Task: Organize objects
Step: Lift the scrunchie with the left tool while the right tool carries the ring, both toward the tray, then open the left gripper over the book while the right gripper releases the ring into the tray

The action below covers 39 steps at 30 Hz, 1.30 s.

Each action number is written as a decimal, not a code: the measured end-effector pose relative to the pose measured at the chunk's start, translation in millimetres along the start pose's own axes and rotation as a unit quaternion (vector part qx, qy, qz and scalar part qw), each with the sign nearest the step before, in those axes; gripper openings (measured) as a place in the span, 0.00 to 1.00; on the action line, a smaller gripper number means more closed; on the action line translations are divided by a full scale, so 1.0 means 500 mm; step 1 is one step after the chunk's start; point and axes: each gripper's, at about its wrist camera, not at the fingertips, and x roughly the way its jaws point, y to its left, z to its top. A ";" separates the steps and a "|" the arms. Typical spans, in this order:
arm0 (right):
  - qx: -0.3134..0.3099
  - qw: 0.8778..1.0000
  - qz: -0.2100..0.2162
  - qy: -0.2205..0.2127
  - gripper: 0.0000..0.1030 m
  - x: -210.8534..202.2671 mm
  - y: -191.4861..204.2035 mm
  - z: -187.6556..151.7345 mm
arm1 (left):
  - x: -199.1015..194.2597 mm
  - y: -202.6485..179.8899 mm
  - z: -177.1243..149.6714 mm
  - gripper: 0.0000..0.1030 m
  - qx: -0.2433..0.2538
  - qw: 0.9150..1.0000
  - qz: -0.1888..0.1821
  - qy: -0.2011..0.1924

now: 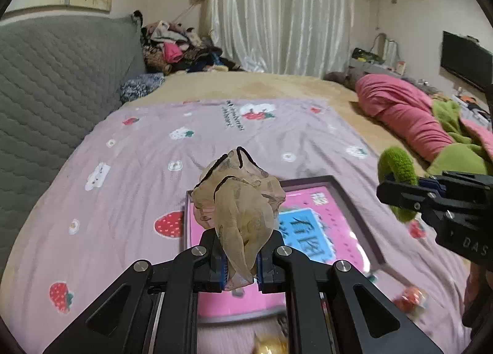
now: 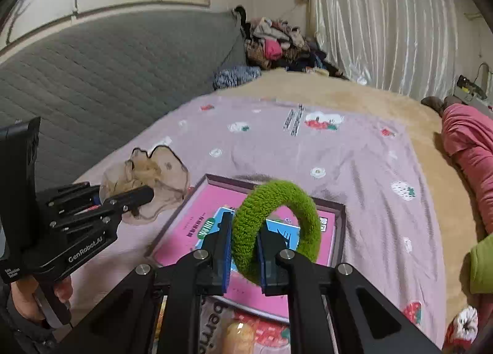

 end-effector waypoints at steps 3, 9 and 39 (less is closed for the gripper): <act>0.000 1.000 0.000 0.022 0.13 0.056 -0.016 0.014 | 0.066 0.006 0.011 0.13 -0.001 1.000 -0.003 0.010; 0.014 0.996 -0.004 0.088 0.13 0.189 -0.056 0.022 | 0.188 0.003 0.003 0.13 0.010 0.998 -0.015 0.065; 0.054 0.983 -0.035 0.171 0.57 0.313 -0.129 -0.010 | 0.293 0.019 -0.044 0.68 0.002 0.991 -0.002 0.132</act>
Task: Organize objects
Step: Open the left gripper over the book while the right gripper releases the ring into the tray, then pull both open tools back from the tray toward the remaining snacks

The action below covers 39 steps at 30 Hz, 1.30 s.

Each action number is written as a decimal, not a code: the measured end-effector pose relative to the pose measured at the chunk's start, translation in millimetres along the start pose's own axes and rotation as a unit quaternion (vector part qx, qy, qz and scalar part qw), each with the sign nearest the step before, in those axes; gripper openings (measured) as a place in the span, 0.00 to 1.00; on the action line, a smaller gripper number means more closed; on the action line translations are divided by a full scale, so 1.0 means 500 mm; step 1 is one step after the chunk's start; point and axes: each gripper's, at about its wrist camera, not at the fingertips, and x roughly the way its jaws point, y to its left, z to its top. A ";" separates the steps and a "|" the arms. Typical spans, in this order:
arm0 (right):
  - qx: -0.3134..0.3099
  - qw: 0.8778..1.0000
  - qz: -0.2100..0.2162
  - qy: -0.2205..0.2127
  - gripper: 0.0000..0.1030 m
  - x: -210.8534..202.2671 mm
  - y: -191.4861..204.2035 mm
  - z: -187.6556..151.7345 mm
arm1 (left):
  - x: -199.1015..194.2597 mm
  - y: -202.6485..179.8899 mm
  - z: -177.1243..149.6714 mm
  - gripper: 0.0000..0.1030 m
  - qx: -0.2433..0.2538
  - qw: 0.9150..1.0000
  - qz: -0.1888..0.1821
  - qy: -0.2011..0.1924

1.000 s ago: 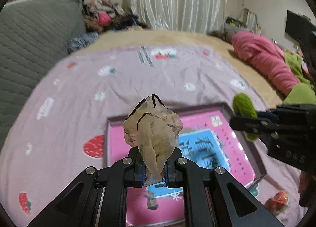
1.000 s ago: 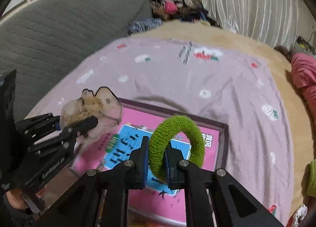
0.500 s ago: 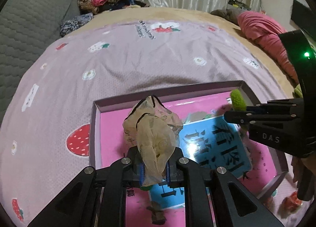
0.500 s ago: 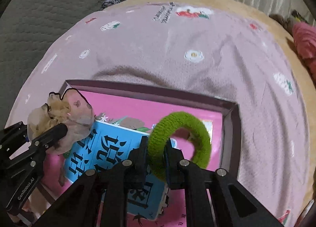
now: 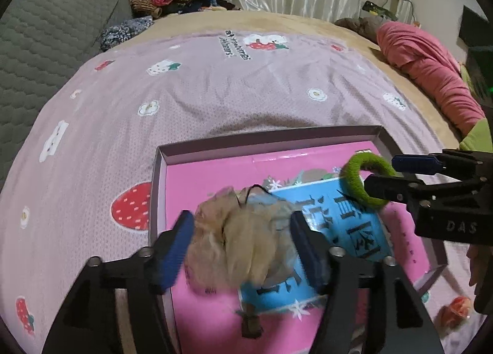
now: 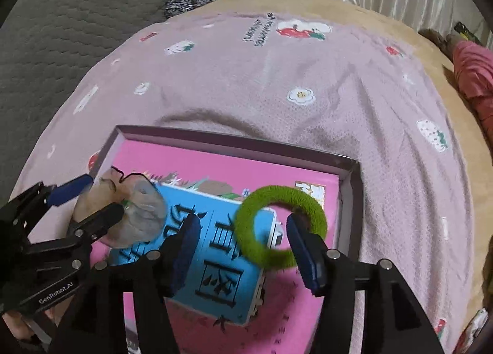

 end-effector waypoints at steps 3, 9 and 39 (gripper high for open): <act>-0.008 1.000 0.002 -0.004 0.60 -0.030 0.010 -0.010 | -0.018 -0.005 -0.002 0.72 0.003 1.000 0.004 0.001; -0.037 0.999 -0.007 -0.014 0.61 -0.109 0.042 -0.038 | -0.065 -0.003 -0.008 0.72 -0.009 1.000 0.009 0.004; -0.103 0.986 -0.020 -0.130 0.79 -0.530 0.176 -0.272 | -0.501 -0.101 -0.206 0.76 0.017 0.997 0.028 -0.068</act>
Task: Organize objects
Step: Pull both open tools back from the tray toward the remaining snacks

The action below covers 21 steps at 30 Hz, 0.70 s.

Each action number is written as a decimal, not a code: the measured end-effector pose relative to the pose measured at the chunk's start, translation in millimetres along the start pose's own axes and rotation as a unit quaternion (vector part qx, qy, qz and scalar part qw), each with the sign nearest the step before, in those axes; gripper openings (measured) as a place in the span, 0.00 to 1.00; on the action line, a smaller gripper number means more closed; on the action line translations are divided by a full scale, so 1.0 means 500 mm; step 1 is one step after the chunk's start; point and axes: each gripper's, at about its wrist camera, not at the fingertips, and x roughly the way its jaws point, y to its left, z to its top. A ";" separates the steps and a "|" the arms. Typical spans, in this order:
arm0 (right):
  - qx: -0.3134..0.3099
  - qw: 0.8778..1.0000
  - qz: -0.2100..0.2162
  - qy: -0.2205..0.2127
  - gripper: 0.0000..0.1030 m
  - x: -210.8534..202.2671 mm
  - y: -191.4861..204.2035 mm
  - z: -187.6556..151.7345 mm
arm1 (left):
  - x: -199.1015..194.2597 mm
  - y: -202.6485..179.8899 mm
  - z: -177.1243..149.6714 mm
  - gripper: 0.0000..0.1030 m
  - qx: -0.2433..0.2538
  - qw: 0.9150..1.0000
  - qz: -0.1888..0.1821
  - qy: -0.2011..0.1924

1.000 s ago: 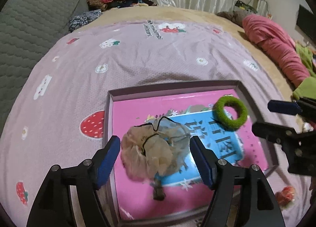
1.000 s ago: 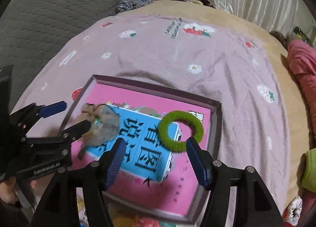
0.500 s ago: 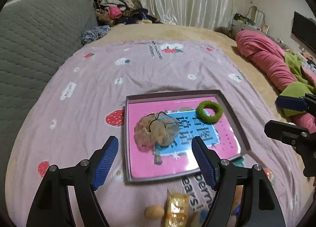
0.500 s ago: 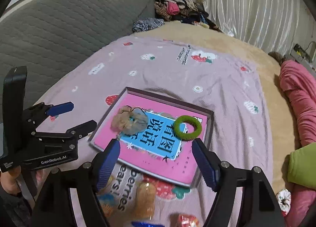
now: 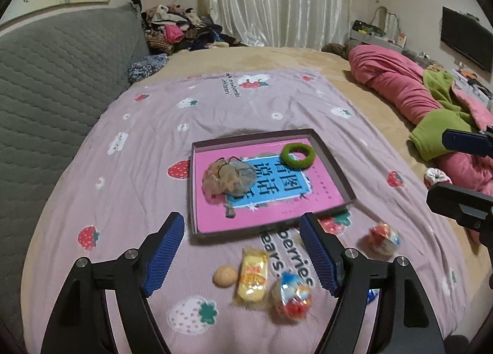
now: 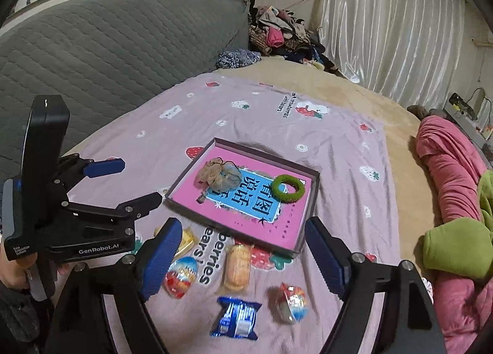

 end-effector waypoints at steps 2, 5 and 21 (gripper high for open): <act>-0.001 1.000 -0.004 -0.003 0.79 -0.019 0.004 -0.012 | -0.017 -0.006 -0.009 0.76 0.000 1.000 -0.001 0.001; 0.002 1.000 -0.004 -0.006 0.79 -0.045 0.008 -0.031 | -0.050 -0.011 -0.023 0.76 -0.003 1.000 -0.005 -0.006; 0.013 1.000 -0.003 -0.009 0.80 -0.107 0.036 -0.130 | -0.127 -0.035 -0.105 0.76 -0.005 1.000 -0.010 -0.005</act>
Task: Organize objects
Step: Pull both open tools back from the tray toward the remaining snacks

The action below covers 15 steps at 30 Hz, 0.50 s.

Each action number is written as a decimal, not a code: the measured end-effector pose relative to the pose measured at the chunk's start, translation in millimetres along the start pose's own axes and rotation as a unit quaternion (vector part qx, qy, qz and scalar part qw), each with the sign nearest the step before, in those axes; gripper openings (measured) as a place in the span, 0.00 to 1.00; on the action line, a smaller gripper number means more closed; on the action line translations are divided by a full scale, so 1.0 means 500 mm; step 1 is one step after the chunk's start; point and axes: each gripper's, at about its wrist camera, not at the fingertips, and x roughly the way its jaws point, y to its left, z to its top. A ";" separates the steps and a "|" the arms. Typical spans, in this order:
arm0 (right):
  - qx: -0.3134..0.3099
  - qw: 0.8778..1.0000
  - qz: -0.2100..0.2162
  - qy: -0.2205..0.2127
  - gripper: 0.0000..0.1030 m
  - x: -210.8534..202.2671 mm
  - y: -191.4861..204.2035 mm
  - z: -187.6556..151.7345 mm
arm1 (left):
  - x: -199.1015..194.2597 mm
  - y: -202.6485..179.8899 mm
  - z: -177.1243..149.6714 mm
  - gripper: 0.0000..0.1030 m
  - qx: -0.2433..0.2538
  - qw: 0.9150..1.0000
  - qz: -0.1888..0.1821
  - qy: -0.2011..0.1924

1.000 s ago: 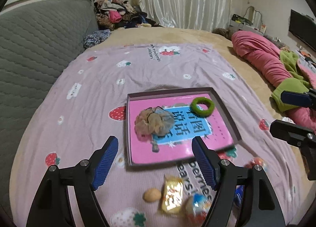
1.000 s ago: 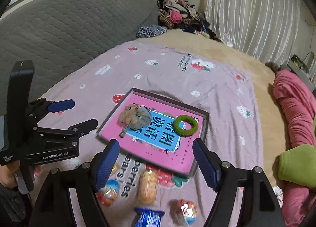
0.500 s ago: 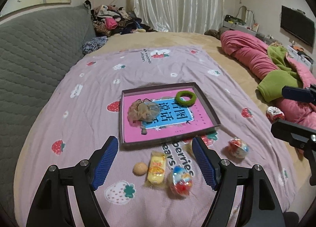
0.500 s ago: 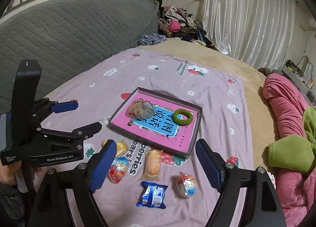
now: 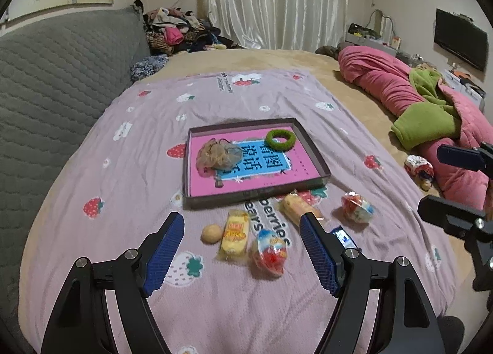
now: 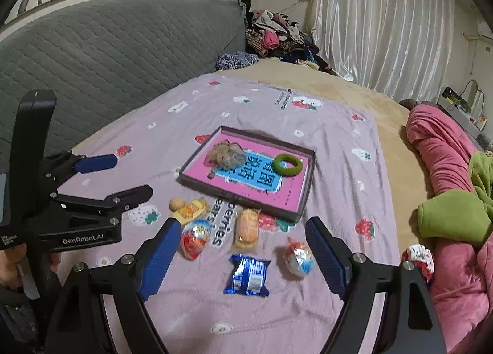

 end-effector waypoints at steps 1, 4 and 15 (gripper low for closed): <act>-0.001 1.000 -0.001 0.000 0.80 -0.002 0.003 -0.007 | -0.002 -0.002 -0.004 0.76 0.001 1.000 0.000 0.000; -0.003 1.000 -0.003 -0.001 0.80 -0.008 0.010 -0.022 | -0.008 -0.010 -0.016 0.76 0.000 1.000 -0.001 0.002; 0.010 1.000 0.004 0.001 0.83 -0.012 0.011 -0.065 | -0.008 -0.035 -0.044 0.76 0.001 1.000 -0.006 0.009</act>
